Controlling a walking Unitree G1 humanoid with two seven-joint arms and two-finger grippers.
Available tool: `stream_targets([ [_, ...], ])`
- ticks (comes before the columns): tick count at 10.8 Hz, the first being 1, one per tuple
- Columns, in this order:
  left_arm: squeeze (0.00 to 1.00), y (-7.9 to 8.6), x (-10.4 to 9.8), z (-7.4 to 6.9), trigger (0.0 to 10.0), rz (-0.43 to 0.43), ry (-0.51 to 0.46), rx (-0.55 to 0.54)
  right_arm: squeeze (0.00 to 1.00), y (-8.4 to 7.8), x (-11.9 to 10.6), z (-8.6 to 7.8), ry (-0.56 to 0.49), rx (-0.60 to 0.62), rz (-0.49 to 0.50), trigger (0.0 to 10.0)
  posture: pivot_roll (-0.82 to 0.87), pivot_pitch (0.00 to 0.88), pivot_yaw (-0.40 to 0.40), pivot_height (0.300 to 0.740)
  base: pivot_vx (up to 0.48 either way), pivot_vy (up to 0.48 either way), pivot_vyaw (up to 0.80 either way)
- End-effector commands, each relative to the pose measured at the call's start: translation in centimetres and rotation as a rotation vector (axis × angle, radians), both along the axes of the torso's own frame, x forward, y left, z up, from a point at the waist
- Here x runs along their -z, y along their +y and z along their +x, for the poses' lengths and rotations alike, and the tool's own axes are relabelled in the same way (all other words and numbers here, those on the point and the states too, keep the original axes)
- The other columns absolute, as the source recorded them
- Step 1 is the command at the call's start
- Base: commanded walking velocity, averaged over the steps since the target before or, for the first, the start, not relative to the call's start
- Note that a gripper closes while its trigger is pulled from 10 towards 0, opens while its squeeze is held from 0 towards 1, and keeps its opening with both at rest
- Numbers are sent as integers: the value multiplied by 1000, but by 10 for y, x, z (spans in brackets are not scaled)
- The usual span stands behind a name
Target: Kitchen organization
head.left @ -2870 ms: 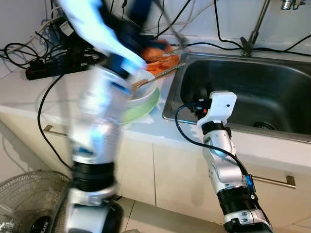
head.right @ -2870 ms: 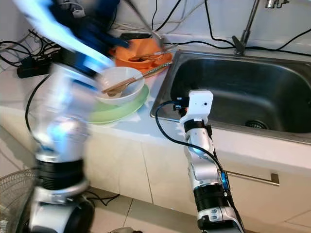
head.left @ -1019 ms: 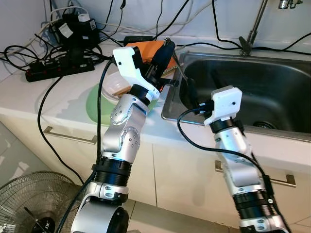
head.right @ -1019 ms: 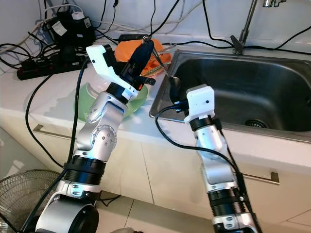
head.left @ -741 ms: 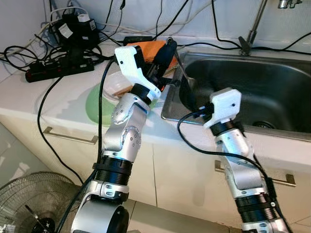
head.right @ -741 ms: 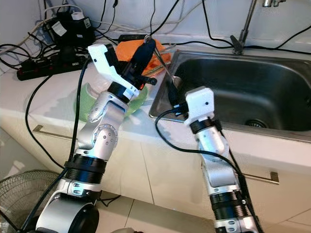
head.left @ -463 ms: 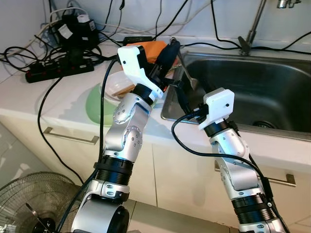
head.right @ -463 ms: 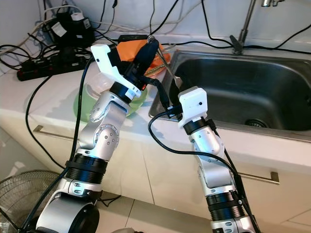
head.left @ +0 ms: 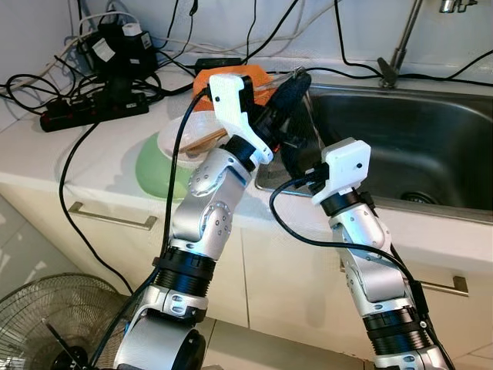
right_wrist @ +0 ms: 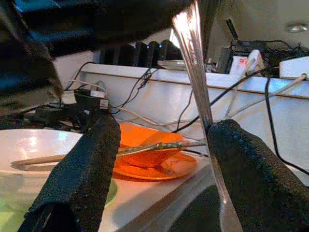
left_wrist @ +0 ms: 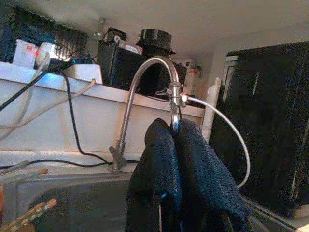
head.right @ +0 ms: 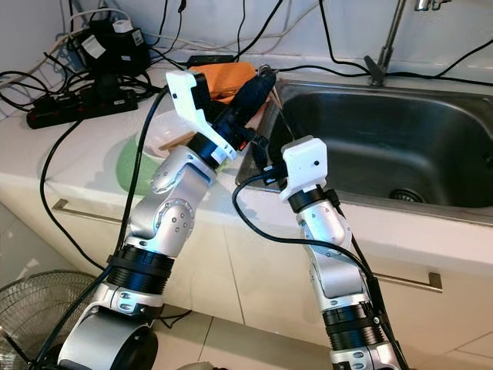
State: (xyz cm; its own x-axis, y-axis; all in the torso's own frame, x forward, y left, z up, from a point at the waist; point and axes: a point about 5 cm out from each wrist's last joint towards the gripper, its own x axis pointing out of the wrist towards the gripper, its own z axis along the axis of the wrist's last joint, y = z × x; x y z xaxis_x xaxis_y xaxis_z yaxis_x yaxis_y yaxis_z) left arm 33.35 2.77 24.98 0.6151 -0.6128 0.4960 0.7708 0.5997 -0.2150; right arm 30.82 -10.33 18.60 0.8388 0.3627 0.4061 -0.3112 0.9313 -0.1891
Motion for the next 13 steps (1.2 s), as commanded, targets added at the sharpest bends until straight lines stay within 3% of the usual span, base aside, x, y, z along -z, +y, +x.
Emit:
stream_targets([
  [1,0,-6,-2,-6,10000,-13,-14,36,0,1,-2,4,5,9,-5,10000,22,0,105,740,0,0,0],
  [4,0,-5,-1,-10,10000,9,-19,42,0,-12,1,14,28,156,4,10000,25,0,102,740,0,0,0],
  [7,0,-3,2,-11,10000,18,-16,38,0,-16,-1,17,28,193,33,10000,31,0,100,740,0,0,0],
  [8,0,-3,2,-11,10000,20,-15,36,0,-15,-2,18,29,197,37,3412,30,0,100,740,0,0,0],
  [9,0,-3,3,-11,10000,25,-13,37,0,-14,-2,18,28,193,47,0,28,0,101,740,0,0,0],
  [13,0,-3,5,-11,10000,34,-8,29,0,-9,-5,17,12,153,59,0,28,0,100,740,0,0,0],
])
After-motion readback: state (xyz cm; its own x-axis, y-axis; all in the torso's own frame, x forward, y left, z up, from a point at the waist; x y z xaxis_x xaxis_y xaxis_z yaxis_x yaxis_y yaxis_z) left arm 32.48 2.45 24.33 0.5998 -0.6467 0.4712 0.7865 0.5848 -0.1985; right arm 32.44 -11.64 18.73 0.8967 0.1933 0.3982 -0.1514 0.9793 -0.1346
